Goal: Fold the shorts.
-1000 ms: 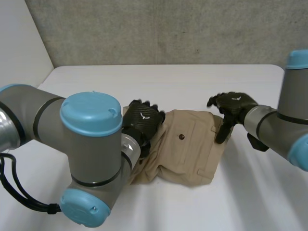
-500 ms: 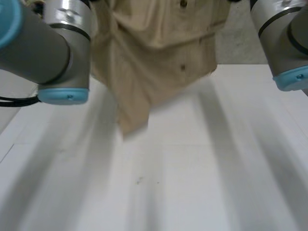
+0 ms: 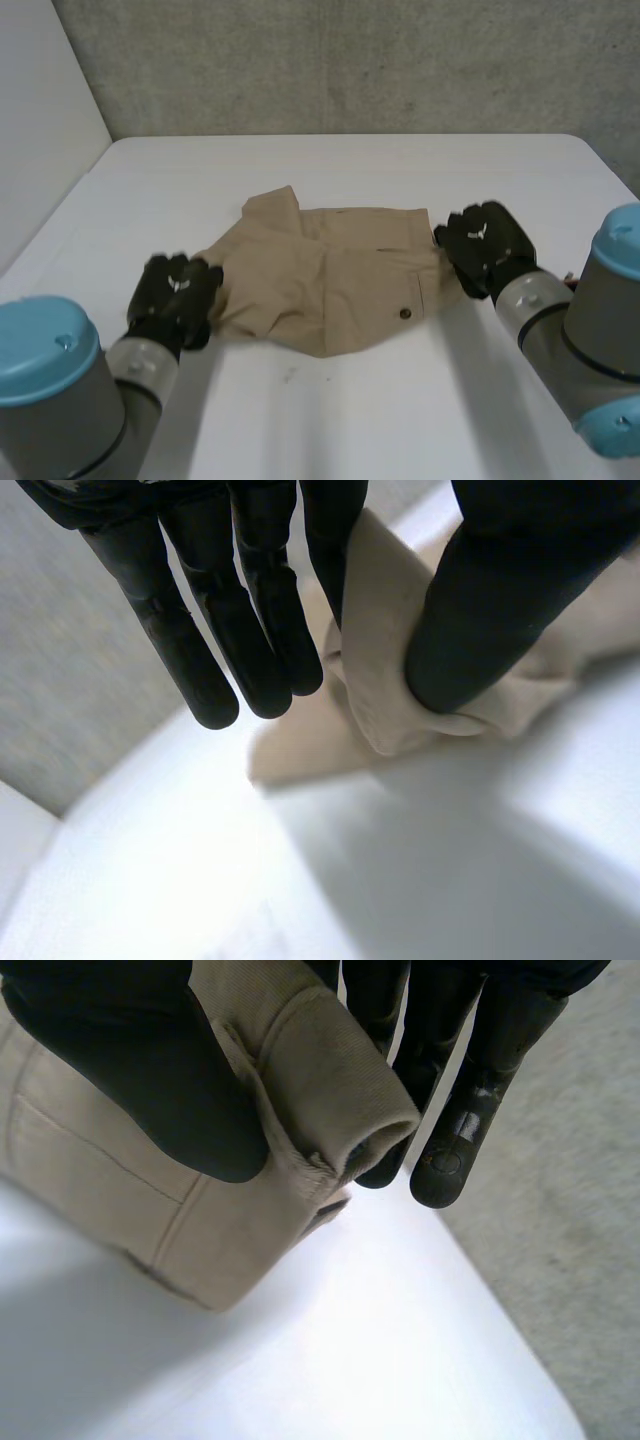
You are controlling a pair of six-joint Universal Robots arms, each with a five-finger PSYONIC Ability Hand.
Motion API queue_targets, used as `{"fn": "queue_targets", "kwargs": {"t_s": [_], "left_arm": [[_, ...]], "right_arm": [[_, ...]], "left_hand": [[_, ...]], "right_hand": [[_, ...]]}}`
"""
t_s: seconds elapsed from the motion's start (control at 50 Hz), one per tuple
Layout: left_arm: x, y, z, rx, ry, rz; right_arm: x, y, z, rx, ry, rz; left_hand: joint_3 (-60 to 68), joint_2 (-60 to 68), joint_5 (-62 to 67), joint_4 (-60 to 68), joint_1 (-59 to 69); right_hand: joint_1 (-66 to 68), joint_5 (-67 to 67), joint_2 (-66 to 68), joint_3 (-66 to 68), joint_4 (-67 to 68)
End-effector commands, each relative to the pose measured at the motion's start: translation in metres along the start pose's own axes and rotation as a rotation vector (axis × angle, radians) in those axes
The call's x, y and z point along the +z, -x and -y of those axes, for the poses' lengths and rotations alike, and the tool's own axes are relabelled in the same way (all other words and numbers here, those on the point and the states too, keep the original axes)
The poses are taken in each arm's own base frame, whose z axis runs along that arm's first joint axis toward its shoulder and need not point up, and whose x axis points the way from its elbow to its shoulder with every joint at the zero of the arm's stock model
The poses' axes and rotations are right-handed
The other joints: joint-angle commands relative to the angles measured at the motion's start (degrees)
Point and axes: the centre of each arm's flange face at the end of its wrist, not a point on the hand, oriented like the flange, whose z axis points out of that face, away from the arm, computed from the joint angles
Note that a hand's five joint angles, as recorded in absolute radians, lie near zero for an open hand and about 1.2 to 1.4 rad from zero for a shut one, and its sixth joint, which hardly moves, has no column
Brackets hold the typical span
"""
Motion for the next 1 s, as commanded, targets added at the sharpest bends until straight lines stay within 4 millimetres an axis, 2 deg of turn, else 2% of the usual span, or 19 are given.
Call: {"fn": "queue_targets", "kwargs": {"t_s": [0.02, 0.08, 0.1, 0.22, 0.3, 0.32, 0.46, 0.6, 0.78, 0.82, 0.88, 0.9, 0.92, 0.96, 1.0], "left_arm": [[-0.03, 0.009, 0.01, 0.01, 0.046, -0.019], [-0.034, 0.018, 0.031, 0.0, -0.029, 0.009], [-0.035, 0.025, 0.048, -0.01, -0.091, 0.033], [-0.032, 0.042, 0.099, -0.039, -0.261, 0.082], [-0.02, 0.038, 0.111, -0.039, -0.285, 0.065], [-0.01, 0.032, 0.112, -0.032, -0.286, 0.037], [0.042, 0.007, 0.108, -0.009, -0.278, -0.109], [0.094, -0.015, 0.083, 0.009, -0.192, -0.208], [0.12, -0.033, 0.052, 0.028, -0.091, -0.272], [0.124, -0.036, 0.048, 0.034, -0.089, -0.285], [0.132, -0.031, 0.047, 0.031, -0.091, -0.274], [0.134, -0.027, 0.047, 0.027, -0.09, -0.262], [0.134, -0.026, 0.047, 0.028, -0.089, -0.258], [0.131, -0.027, 0.049, 0.032, -0.093, -0.255], [0.122, -0.015, 0.07, 0.024, -0.134, -0.22]], "right_arm": [[-0.014, 0.015, -0.012, 0.001, 0.038, 0.052], [-0.018, 0.015, -0.01, 0.0, 0.032, 0.049], [-0.02, 0.015, -0.009, 0.0, 0.025, 0.048], [-0.029, 0.023, 0.002, -0.015, -0.082, 0.104], [-0.042, 0.016, 0.02, -0.058, -0.228, 0.093], [-0.044, 0.015, 0.022, -0.065, -0.243, 0.091], [-0.066, 0.007, 0.038, -0.114, -0.331, 0.048], [-0.087, 0.004, 0.056, -0.14, -0.468, 0.046], [-0.099, -0.005, 0.072, -0.138, -0.543, 0.008], [-0.099, -0.005, 0.074, -0.121, -0.55, 0.012], [-0.098, -0.007, 0.076, -0.11, -0.552, 0.004], [-0.097, -0.008, 0.076, -0.107, -0.549, -0.003], [-0.096, -0.008, 0.076, -0.106, -0.546, -0.002], [-0.094, -0.01, 0.076, -0.105, -0.542, -0.005], [-0.087, -0.016, 0.079, -0.1, -0.529, -0.024]], "left_hand": [[-18.15, -18.09, -19.44, -18.35, -18.77], [-36.02, -35.96, -37.3, -36.22, -36.64], [-46.24, -46.18, -47.52, -46.44, -46.86], [-47.69, -47.63, -48.97, -47.89, -48.31], [-47.35, -47.29, -48.64, -47.55, -47.97], [-47.35, -47.29, -48.64, -47.55, -47.97], [-47.18, -47.12, -48.47, -47.38, -47.8], [-46.68, -46.62, -47.97, -46.88, -47.3], [-45.34, -45.28, -46.62, -45.54, -45.96], [-41.83, -41.77, -43.11, -42.02, -42.44], [-8.58, -8.52, -9.87, -8.78, -9.2], [11.65, 11.71, 10.37, 11.46, 11.04], [21.35, 21.41, 20.06, 21.15, 20.73], [22.26, 22.32, 20.98, 22.07, 21.65], [22.27, 22.32, 20.98, 22.07, 21.65]], "right_hand": [[25.17, 14.4, 13.01, 12.43, 11.91], [25.17, 14.4, 13.01, 12.43, 11.91], [25.17, 14.4, 13.01, 12.43, 11.91], [25.17, 14.4, 13.01, 12.43, 11.91], [25.17, 14.4, 13.01, 12.43, 11.91], [25.17, 14.4, 13.01, 12.43, 11.91], [25.17, 14.4, 13.01, 12.43, 11.91], [25.17, 14.4, 13.01, 12.43, 11.91], [25.17, 14.4, 13.01, 12.43, 11.91], [25.17, 14.4, 13.01, 12.43, 11.91], [25.17, 14.4, 13.01, 12.43, 11.91], [25.17, 14.4, 13.01, 12.43, 11.91], [25.17, 14.4, 13.01, 12.43, 11.91], [25.17, 14.4, 13.01, 12.43, 11.91], [25.17, 14.4, 13.01, 12.43, 11.91]]}}
